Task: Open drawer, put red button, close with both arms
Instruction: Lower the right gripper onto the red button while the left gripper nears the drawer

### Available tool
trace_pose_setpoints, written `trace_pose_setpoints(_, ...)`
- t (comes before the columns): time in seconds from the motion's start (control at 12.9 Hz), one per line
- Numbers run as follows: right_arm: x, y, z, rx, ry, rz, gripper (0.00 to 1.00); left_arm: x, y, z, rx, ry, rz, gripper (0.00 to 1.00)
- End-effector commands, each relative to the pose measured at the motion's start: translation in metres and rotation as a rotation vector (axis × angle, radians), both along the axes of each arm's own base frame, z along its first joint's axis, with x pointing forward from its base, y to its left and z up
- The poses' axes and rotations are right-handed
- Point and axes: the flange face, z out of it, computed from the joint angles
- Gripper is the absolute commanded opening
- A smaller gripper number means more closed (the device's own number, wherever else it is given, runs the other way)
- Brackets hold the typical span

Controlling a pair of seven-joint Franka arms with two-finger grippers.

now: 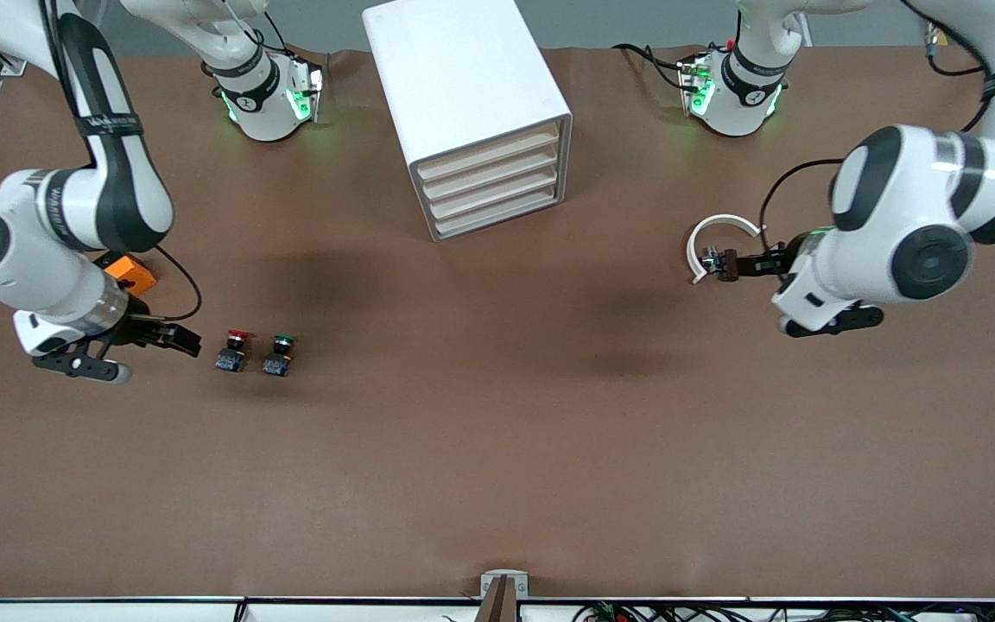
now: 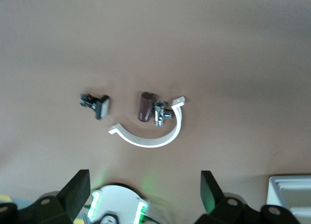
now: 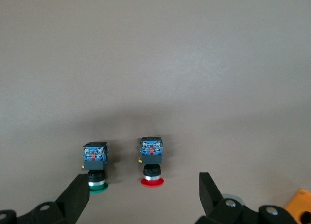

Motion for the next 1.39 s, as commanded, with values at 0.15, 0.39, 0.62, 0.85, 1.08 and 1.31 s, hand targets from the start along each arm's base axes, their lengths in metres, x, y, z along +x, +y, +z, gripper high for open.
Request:
trace_pose_setpoints(0.15,-0.008,0.015,-0.07,-0.001,-0.036,-0.033,1.0,0.005,-0.07,-0.035,0.148,0.047,0.334,1.0)
trace_pose_setpoints(0.39,-0.01,0.014,-0.114,-0.005,-0.063,-0.037,1.0,0.009,-0.1,-0.063,0.173,0.18,0.653,1.0)
trace_pose_setpoints(0.62,-0.012,0.014,-0.135,-0.007,-0.062,-0.049,1.0,0.001,-0.131,-0.093,0.253,0.34,0.891,1.0)
trace_pose_setpoints(0.85,-0.017,0.008,-0.144,-0.01,-0.042,-0.057,1.0,-0.02,-0.164,-0.122,0.396,0.492,0.974,1.0)
trace_pose_setpoints(1.08,-0.02,0.008,-0.149,-0.01,-0.031,-0.06,1.0,-0.037,-0.185,-0.157,0.515,0.646,1.053,1.0)
trace_pose_setpoints(1.31,-0.021,0.008,-0.151,-0.009,-0.028,-0.066,1.0,-0.05,-0.21,-0.167,0.554,0.757,1.098,1.0)
